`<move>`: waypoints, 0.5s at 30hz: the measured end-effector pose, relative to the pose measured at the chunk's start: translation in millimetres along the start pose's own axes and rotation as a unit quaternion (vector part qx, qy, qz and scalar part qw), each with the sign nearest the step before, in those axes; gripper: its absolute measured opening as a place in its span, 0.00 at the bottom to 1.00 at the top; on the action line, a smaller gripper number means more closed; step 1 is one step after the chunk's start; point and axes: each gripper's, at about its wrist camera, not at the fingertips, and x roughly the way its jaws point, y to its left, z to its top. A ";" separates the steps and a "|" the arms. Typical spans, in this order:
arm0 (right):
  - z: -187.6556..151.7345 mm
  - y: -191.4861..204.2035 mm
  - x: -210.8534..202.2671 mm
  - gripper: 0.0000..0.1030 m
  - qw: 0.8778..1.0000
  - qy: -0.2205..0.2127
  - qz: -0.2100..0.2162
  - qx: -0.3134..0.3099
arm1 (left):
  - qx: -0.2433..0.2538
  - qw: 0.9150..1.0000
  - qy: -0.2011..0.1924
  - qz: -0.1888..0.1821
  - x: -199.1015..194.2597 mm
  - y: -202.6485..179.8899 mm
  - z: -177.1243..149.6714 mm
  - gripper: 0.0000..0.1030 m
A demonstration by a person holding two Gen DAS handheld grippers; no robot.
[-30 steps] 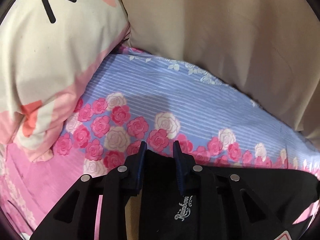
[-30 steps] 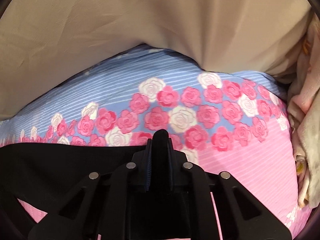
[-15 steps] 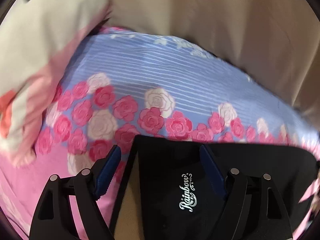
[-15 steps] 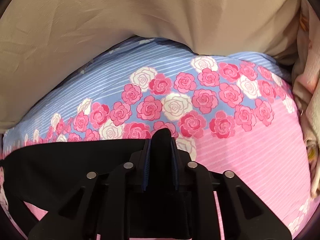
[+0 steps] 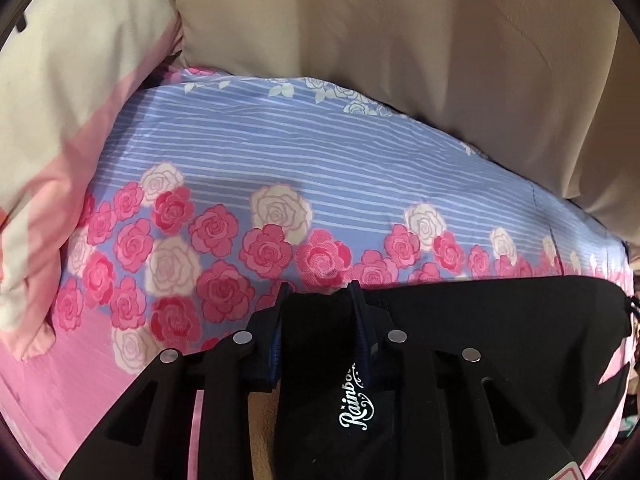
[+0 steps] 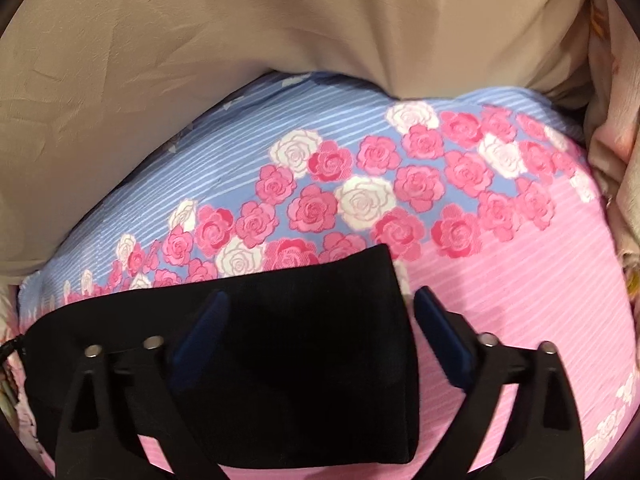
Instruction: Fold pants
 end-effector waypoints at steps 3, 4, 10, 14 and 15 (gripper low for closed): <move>3.7 3.1 9.4 0.90 0.999 -0.001 -0.035 -0.025 | -0.003 1.000 -0.001 0.011 1.0 -3.9 -4.3 0.24; 5.1 3.2 14.0 0.89 0.999 0.002 -0.043 -0.032 | -0.004 1.000 -0.001 0.017 2.4 -4.7 -4.3 0.24; 14.2 9.0 11.0 0.13 0.998 -0.016 -0.026 -0.057 | -0.023 0.999 -0.011 0.035 -2.1 -13.4 -5.2 0.23; 20.0 29.8 -18.9 0.12 0.994 -0.042 -0.020 -0.099 | -0.047 0.998 -0.042 0.023 -40.1 -19.0 -3.1 0.23; 26.5 33.1 -37.3 0.12 0.993 -0.066 -0.008 -0.098 | -0.050 0.997 -0.048 0.018 -48.6 -21.6 -3.3 0.23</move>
